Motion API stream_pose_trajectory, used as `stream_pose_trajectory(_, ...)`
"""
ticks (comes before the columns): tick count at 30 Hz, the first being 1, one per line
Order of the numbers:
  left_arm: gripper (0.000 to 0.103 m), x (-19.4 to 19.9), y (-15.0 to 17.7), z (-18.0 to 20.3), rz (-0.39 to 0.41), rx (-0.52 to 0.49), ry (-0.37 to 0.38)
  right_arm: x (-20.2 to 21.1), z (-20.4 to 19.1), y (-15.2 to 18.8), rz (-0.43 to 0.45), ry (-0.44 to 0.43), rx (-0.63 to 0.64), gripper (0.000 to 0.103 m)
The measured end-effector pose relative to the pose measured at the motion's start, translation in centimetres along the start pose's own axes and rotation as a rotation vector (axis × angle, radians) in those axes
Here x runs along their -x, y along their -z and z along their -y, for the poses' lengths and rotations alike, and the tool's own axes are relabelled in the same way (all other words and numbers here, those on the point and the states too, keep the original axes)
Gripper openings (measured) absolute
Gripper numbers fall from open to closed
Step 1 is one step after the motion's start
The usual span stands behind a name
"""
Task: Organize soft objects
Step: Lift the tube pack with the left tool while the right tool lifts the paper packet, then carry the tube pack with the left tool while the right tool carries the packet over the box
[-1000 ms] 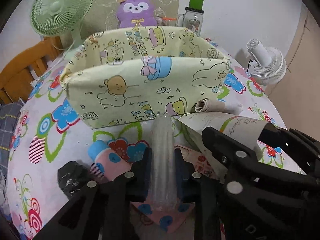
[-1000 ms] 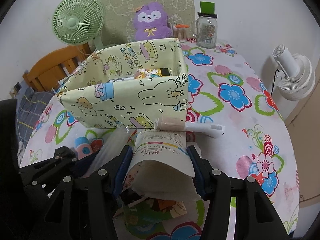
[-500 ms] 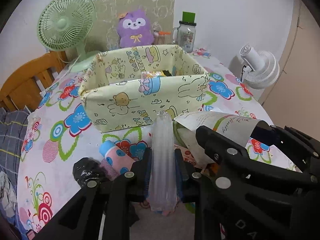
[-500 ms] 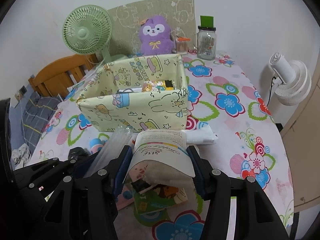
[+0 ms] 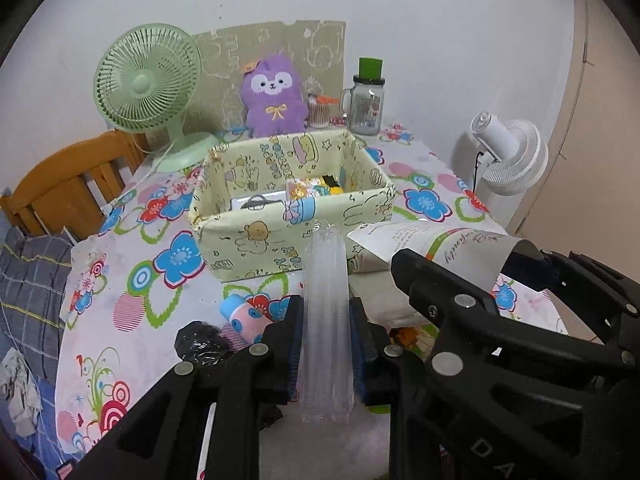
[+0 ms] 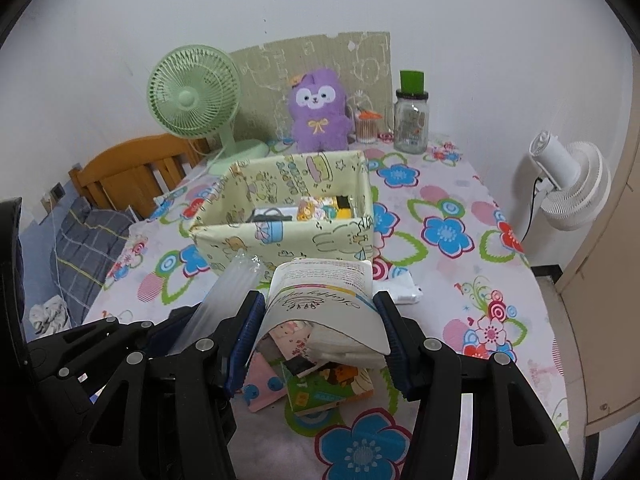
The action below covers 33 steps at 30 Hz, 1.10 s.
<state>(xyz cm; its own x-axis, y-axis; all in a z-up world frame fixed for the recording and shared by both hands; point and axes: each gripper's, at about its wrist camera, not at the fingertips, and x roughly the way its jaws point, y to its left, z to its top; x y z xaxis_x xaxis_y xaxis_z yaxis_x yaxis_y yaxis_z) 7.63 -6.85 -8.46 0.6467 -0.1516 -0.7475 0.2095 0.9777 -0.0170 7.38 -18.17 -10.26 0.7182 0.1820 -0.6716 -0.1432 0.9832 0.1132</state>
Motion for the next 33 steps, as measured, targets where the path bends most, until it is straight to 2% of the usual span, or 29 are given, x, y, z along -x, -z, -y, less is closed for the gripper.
stream_pose_trajectory(20, 0.021, 4.9, -2.6, 0.1, 0.113, -0.005, -0.039, 4.5, -1.4, -3.2, 0.105, -0.017, 0.042, 0.060)
stream_pose_trajectory(33, 0.021, 4.6, -4.7, -0.3, 0.134, -0.002, -0.054, 3.6, -1.5, -5.6, 0.122, -0.025, 0.051, 0.060)
